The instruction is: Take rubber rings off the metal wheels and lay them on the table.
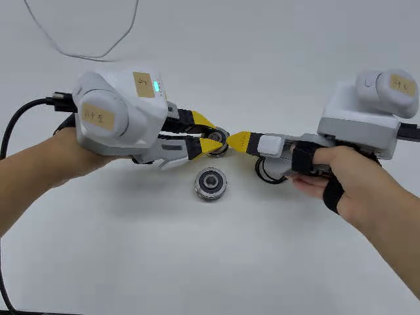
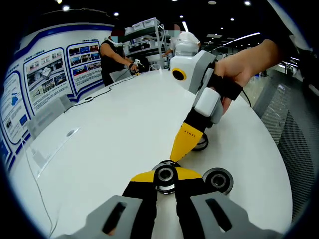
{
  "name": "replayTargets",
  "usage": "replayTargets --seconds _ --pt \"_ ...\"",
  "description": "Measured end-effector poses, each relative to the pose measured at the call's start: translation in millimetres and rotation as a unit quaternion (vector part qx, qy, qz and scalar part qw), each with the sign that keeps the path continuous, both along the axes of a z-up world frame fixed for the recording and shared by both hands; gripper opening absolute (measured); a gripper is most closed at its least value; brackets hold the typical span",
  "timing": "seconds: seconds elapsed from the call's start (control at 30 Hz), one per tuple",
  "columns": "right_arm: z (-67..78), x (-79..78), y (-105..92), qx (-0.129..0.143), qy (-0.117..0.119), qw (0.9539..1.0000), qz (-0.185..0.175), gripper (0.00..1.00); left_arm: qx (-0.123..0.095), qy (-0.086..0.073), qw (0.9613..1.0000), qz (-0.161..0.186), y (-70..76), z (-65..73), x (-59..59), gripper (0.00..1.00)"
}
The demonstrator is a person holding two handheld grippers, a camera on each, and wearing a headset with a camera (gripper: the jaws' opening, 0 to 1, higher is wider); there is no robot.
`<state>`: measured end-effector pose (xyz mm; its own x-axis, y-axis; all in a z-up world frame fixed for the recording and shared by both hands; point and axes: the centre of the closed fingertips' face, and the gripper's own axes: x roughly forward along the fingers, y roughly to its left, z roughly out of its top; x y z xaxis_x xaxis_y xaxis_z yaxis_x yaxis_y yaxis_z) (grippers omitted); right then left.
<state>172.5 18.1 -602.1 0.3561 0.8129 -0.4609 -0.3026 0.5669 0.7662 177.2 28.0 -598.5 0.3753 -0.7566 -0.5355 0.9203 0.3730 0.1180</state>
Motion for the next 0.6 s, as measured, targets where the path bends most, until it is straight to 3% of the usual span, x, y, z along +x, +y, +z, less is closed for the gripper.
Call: replayTargets --seconds 0.6 --pt "12.6 -6.4 8.4 0.028 -0.013 0.9991 0.031 0.0 -0.001 0.0 1.0 -0.001 -0.3 0.3 0.7 0.12"
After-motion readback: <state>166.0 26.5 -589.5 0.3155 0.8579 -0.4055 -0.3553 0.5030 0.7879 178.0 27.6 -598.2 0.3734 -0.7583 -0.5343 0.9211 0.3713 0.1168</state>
